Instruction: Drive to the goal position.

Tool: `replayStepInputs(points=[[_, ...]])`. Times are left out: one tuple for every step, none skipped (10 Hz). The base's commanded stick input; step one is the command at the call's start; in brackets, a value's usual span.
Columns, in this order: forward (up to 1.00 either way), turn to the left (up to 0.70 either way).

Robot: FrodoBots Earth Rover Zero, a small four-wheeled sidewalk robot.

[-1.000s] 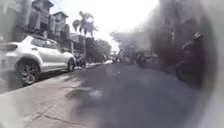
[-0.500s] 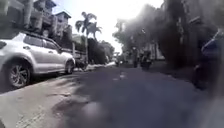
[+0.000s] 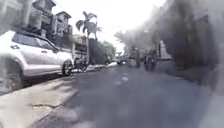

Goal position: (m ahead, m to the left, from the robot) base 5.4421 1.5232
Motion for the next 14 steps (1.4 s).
replayStepInputs(points=[[1.0,-0.08],[1.0,-0.29],[1.0,-0.36],[1.0,-0.27],[1.0,-0.05],[1.0,-0.04],[1.0,-0.03],[1.0,-0.02],[1.0,-0.02],[1.0,-0.02],[1.0,-0.02],[1.0,-0.02],[1.0,-0.02],[1.0,-0.02]])
